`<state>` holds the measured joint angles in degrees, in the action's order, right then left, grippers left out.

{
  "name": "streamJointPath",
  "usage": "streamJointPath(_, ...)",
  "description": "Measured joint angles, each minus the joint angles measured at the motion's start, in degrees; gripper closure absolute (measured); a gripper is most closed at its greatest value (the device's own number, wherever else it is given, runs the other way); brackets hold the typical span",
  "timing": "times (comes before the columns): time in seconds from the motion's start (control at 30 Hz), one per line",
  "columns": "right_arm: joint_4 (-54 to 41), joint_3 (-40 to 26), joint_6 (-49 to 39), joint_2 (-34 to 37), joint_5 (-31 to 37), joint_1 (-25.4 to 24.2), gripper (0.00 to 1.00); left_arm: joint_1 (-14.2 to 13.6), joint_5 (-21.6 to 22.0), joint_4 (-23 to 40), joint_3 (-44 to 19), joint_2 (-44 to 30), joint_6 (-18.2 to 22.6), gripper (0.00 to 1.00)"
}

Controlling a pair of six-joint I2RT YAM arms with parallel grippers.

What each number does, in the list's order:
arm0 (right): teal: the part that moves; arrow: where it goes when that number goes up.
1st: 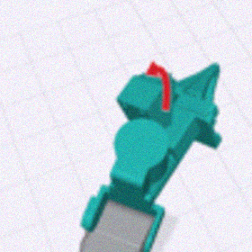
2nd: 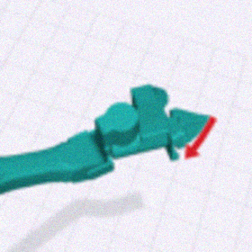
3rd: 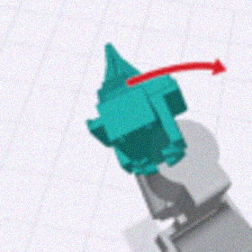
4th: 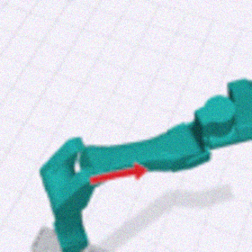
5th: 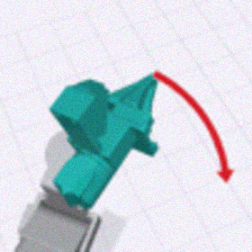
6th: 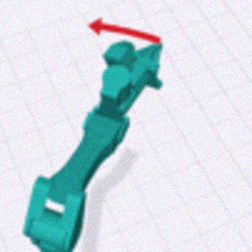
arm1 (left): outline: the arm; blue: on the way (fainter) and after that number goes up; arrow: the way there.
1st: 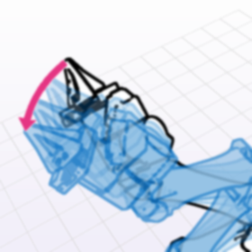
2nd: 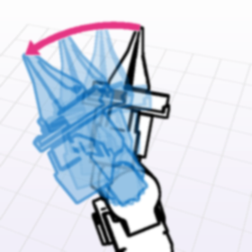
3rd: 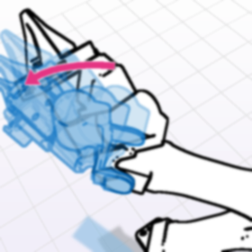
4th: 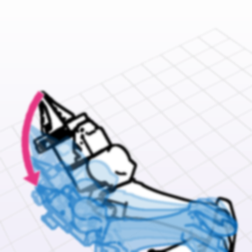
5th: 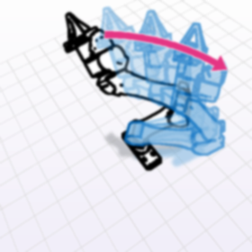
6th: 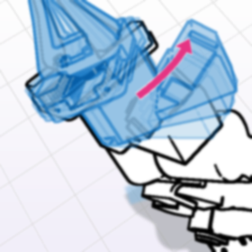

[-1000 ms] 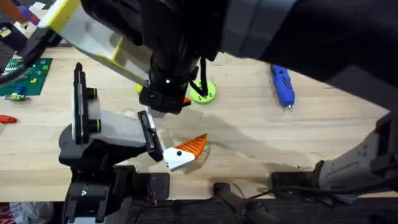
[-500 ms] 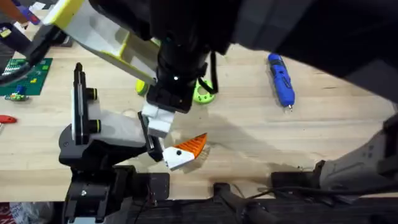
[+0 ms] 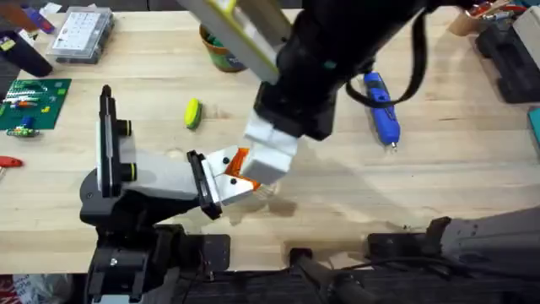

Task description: Pick up the gripper from the table and insert it into the empty holder that is missing its gripper. Then pick up a screw, insert it into the mounting hole, and use the screwdriver to tighten it. Finally, clean up the table by picking up the vegetable and placing it into the bucket.

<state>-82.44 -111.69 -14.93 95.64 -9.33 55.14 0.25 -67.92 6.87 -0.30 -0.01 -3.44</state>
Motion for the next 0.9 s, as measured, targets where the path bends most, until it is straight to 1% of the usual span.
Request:
streamJointPath(0.1,-0.6,-0.01,-0.74,0.04,-2.3,-1.54,0.004,0.0,-0.01,0.0,0.0,-0.02,0.0,0.996)
streamJointPath(0.27,-0.35,0.01,-1.46,0.09,-3.99,-3.42,0.003,0.0,0.0,0.0,0.0,-0.02,-0.02,0.996)
streamJointPath(0.47,-0.7,0.01,-1.81,0.09,-3.62,-4.51,0.003,0.0,0.0,0.0,0.0,0.0,0.0,0.996)
streamJointPath(0.6,0.18,0.01,-0.32,0.08,-3.46,-5.51,0.003,0.0,0.0,0.0,0.0,-0.01,-0.01,0.996)
streamJointPath(0.73,-0.34,0.01,2.4,-0.47,-0.87,-7.99,0.003,0.0,0.0,0.0,0.0,0.0,-0.01,0.996)
streamJointPath(0.9,-1.13,0.01,7.06,-2.29,3.44,-14.22,0.003,0.0,-0.02,0.0,0.0,-0.01,0.0,0.996)
